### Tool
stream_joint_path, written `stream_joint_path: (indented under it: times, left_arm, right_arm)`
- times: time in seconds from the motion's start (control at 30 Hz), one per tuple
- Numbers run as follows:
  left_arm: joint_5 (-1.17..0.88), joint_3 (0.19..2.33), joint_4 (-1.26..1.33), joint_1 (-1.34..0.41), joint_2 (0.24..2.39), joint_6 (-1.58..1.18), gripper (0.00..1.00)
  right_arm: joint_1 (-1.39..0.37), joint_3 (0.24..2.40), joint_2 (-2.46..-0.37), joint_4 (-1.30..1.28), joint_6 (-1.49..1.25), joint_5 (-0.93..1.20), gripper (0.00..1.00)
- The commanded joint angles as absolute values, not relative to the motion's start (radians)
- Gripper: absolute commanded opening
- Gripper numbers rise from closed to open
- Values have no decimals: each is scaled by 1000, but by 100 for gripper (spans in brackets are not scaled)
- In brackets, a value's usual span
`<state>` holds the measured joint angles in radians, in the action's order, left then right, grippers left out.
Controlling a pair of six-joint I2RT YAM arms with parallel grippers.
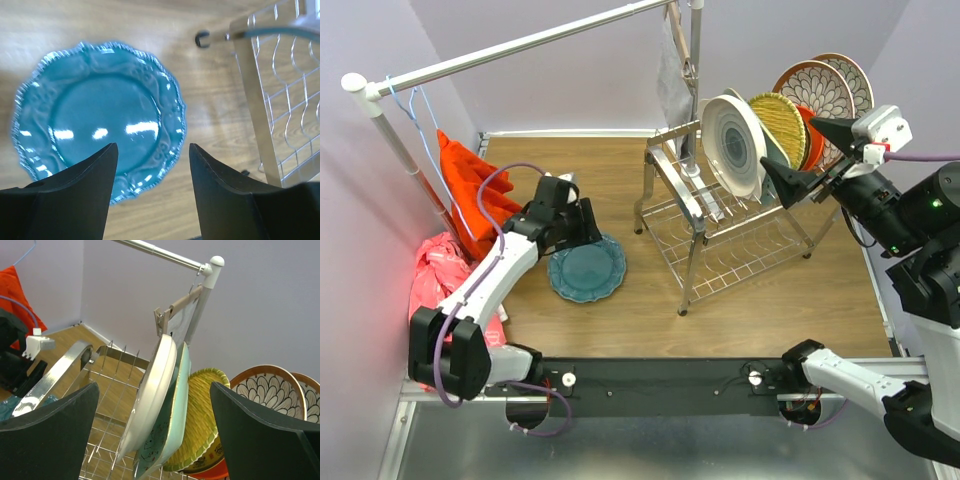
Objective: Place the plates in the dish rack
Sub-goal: Grab a plate with the left arm
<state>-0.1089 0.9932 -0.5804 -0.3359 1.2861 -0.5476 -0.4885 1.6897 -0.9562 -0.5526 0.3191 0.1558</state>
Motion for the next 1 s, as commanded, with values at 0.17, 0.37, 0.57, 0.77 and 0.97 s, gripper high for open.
stream_joint_path:
  times: [0.17, 0.37, 0.57, 0.77, 0.97]
  left_arm:
    - [-337, 783, -328, -264, 977, -612, 68]
    - [-348, 628, -299, -264, 747, -855, 67]
    - [-278, 448, -293, -264, 500, -1127, 67]
    - [-236, 347, -322, -265, 348, -1293, 67]
    - [-172, 342, -409, -264, 348, -1321, 66]
  right_arm:
    - [-482, 1631, -908, -545, 376, 395, 100]
    - [-482, 1614, -905, -545, 374, 632, 99]
    - [-483, 1617, -923, -548, 357, 718, 98]
    - [-482, 1608, -923, -546, 354, 718, 98]
    - [-482, 1591, -917, -546, 351, 715, 97]
